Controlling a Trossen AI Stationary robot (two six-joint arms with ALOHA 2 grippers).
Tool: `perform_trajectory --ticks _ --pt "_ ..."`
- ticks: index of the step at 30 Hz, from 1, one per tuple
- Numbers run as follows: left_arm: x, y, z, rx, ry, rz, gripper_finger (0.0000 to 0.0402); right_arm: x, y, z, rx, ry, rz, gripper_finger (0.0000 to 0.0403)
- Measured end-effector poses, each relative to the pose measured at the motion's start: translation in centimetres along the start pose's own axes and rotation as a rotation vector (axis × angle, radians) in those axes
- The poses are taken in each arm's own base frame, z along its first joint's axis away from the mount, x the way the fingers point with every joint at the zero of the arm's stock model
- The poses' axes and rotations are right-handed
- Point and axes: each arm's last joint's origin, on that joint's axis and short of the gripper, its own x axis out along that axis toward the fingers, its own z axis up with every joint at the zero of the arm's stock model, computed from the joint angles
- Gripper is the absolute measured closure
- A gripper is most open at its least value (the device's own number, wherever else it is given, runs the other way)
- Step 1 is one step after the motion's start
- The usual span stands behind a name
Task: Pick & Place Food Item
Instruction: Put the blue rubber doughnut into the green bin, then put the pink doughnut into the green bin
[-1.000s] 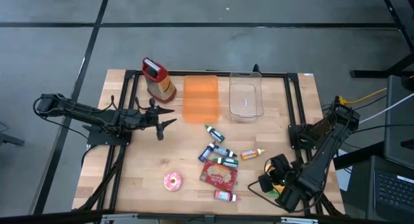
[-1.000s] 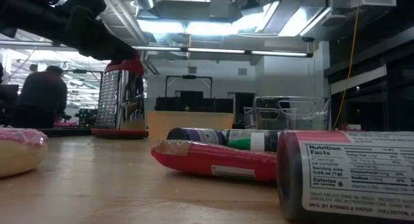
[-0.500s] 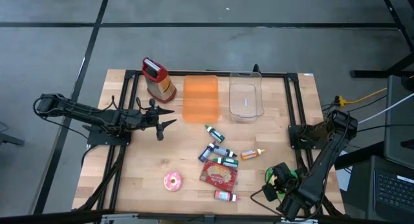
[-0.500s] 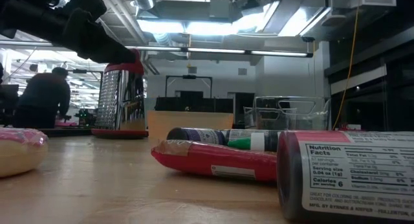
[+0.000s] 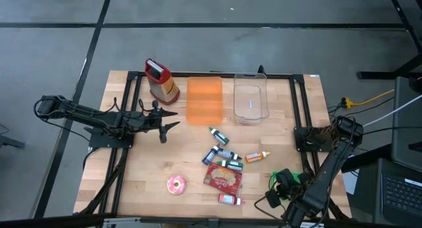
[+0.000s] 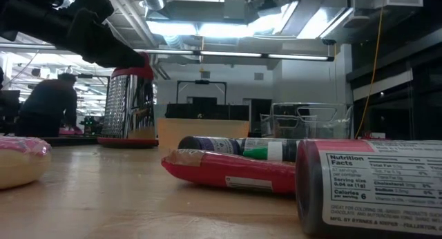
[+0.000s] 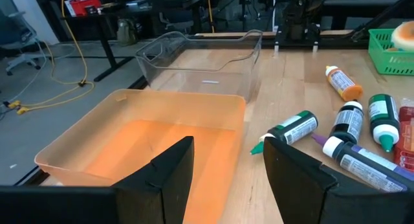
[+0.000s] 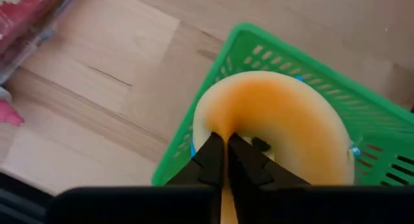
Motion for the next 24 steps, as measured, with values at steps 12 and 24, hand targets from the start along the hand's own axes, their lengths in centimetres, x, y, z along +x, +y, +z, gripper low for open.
perform_trajectory --ticks 12,24 --pt "0.0 -0.1 -0.3 -0.014 0.025 -0.018 0.0219 0.0 -0.1 0.1 -0.004 -0.009 -0.014 0.0265" --pt "0.0 -0.1 0.1 0.02 -0.011 -0.046 0.0219 0.0 -0.9 1.7 -0.021 -0.138 -0.122 0.0232"
